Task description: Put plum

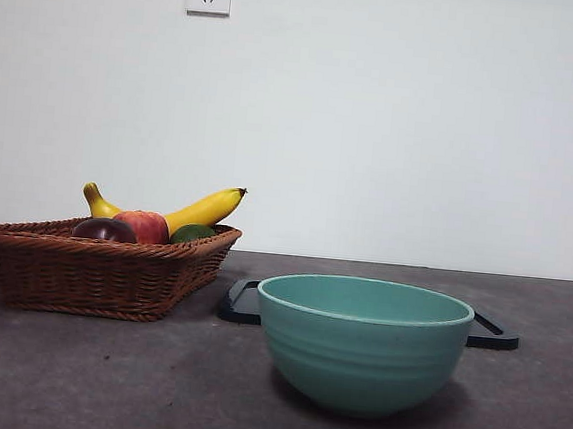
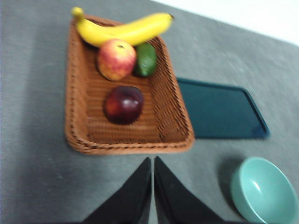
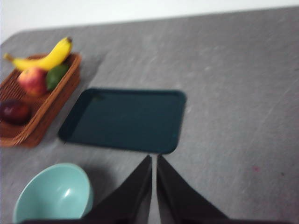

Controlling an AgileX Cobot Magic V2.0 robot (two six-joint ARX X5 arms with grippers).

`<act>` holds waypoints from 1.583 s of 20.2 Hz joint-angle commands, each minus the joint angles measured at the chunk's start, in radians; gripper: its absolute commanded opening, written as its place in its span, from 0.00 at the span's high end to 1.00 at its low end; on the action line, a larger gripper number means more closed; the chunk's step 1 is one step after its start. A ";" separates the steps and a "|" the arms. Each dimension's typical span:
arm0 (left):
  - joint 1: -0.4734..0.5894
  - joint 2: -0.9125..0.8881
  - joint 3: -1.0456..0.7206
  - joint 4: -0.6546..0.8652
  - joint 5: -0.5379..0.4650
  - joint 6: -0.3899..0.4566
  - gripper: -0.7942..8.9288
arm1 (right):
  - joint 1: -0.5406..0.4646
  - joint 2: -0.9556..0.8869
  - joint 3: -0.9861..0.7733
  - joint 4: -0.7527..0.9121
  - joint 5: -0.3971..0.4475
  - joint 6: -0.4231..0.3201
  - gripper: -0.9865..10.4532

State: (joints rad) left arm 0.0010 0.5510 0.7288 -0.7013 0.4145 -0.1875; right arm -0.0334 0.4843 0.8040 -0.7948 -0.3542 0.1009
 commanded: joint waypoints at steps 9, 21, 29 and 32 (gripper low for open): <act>-0.099 0.202 0.226 -0.267 0.166 0.183 0.91 | 0.138 0.294 0.270 -0.315 -0.122 -0.150 0.91; -0.142 0.209 0.232 -0.320 0.166 0.251 0.80 | 0.261 0.338 0.275 -0.344 -0.121 -0.183 0.86; -0.142 0.209 0.232 -0.296 0.161 0.239 0.43 | 0.261 0.338 0.275 -0.344 -0.121 -0.174 0.59; -0.144 0.222 0.232 -0.252 0.137 0.206 0.43 | 0.261 0.338 0.275 -0.344 -0.121 -0.161 0.57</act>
State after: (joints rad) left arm -0.1402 0.7624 0.9428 -0.9668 0.5526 0.0311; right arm 0.2226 0.8143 1.0599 -1.1423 -0.4721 -0.0704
